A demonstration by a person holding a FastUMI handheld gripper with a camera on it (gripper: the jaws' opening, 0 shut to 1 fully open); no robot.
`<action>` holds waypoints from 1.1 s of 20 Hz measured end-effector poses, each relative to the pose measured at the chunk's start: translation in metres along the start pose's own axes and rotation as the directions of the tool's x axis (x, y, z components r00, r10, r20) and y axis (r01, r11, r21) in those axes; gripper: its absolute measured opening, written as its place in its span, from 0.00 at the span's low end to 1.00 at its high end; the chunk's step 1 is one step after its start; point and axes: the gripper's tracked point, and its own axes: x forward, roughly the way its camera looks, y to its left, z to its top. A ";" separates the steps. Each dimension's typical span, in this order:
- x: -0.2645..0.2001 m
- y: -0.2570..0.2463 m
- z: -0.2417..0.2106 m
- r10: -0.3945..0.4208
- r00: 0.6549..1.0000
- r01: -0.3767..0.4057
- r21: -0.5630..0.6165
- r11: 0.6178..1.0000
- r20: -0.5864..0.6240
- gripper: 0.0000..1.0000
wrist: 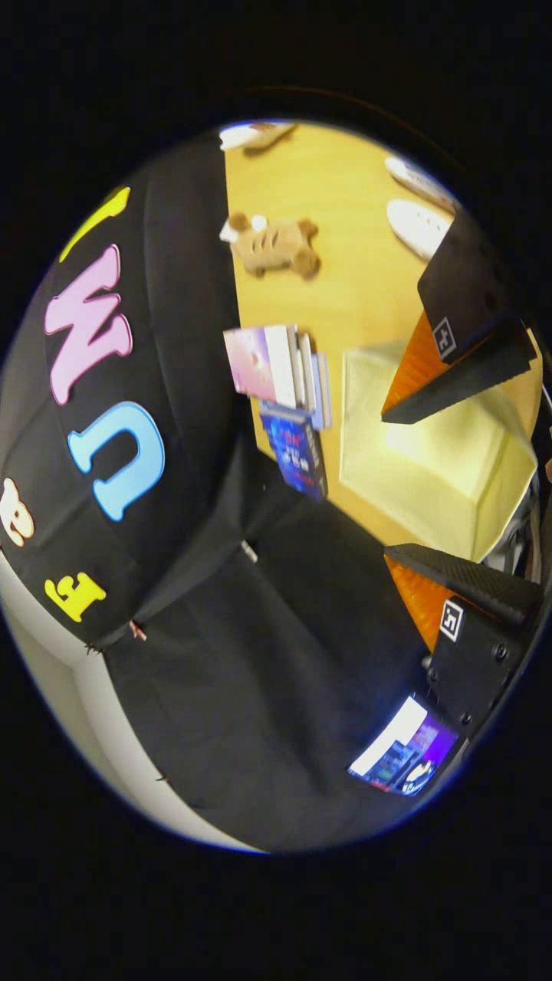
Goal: Open the storage box then place both shoes into the box .Put the left shoe in first, then the right shoe, with the right side of both shoes facing outward in a uniform manner.
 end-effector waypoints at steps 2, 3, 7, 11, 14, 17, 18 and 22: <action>-0.026 -0.040 -0.010 -0.120 0.993 0.120 -0.018 0.993 -0.015 0.97; -0.037 -0.059 -0.017 -0.177 0.984 0.177 -0.021 0.984 -0.023 0.97; -0.070 -0.131 -0.054 -0.377 0.923 0.373 -0.057 0.926 -0.076 0.97; -0.092 -0.176 -0.114 -0.498 0.838 0.485 -0.115 0.867 -0.221 0.96; -0.092 -0.206 -0.149 -0.550 0.778 0.509 -0.208 0.835 -0.305 0.89; -0.087 -0.230 -0.165 -0.600 0.725 0.537 -0.269 0.800 -0.338 0.83; -0.084 -0.238 -0.167 -0.611 0.714 0.543 -0.281 0.791 -0.341 0.83; -0.076 -0.264 -0.166 -0.675 0.665 0.574 -0.360 0.736 -0.320 0.77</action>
